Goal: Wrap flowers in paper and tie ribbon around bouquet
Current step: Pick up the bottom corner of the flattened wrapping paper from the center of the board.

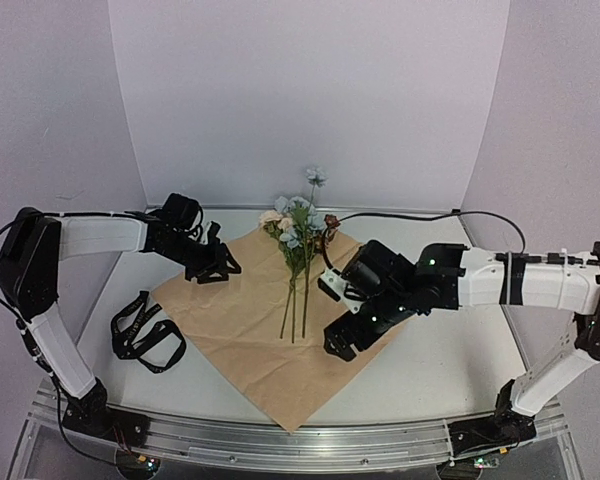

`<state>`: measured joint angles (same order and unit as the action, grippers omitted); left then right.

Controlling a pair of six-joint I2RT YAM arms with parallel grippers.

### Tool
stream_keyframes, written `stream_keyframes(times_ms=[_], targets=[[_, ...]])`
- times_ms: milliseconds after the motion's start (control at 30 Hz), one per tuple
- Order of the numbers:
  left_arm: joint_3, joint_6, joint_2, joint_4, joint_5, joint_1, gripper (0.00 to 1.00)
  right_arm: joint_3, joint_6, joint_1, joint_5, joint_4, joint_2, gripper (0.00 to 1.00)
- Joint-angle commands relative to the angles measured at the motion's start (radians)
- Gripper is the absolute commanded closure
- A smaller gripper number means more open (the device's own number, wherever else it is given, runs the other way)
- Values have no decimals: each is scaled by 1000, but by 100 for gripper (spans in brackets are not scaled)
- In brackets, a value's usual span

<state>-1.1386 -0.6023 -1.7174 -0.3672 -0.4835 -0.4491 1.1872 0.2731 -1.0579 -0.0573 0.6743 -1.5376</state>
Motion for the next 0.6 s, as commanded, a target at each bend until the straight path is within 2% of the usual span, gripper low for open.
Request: stream_keyframes(times_ms=[0, 133, 367, 567], targets=[[54, -26, 133, -1, 52, -5, 57, -72, -178, -146, 140, -75, 55, 7], [121, -62, 207, 17, 81, -8, 57, -97, -257, -270, 215, -103, 34, 8], [196, -94, 313, 14, 132, -10, 56, -124, -447, -519, 453, -193, -59, 7], [218, -102, 370, 2, 153, -10, 56, -162, -595, -608, 599, -352, -173, 7]])
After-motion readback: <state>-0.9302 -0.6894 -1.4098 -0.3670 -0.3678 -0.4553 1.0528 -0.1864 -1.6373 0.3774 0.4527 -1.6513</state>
